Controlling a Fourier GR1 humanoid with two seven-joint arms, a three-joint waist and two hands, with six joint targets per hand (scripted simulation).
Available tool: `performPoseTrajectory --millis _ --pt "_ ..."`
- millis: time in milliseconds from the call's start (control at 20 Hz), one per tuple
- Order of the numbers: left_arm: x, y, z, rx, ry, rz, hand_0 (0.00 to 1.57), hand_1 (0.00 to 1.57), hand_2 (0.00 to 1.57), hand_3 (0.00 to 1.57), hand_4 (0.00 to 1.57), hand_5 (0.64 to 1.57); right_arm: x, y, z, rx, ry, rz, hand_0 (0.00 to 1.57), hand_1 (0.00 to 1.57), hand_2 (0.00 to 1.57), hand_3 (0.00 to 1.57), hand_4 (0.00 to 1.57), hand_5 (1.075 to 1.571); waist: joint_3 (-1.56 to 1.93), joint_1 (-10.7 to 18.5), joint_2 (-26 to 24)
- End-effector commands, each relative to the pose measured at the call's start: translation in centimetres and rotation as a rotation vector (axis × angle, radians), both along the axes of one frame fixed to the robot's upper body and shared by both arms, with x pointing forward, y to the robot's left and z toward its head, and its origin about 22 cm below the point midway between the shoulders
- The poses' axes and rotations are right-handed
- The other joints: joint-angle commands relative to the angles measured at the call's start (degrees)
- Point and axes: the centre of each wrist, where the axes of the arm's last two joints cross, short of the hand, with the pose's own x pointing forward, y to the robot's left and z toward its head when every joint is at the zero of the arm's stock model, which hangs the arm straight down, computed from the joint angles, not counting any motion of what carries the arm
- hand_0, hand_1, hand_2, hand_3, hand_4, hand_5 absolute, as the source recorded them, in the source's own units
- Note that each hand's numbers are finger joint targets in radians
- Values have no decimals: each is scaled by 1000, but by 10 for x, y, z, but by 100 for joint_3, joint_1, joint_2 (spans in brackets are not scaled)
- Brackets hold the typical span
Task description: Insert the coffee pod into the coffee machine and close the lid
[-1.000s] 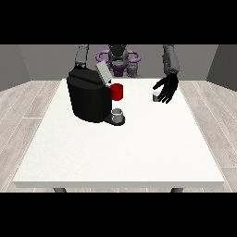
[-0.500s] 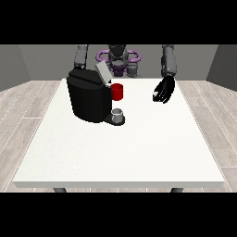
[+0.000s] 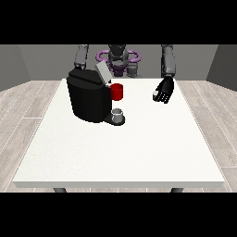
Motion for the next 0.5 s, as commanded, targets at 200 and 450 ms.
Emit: performPoseTrajectory --millis 200,450 --pt "2 -14 -12 -60 13 -46 1277 1277 1311 1244 496 1571 -13 -11 -16 -38 85 -33 0 0 0 0 0 1571 -13 54 -468" --pt "32 -27 28 -219 -31 -90 1449 1449 1434 1357 517 1571 9 -12 -3 -38 45 -62 0 0 0 0 0 1571 -12 197 -318"
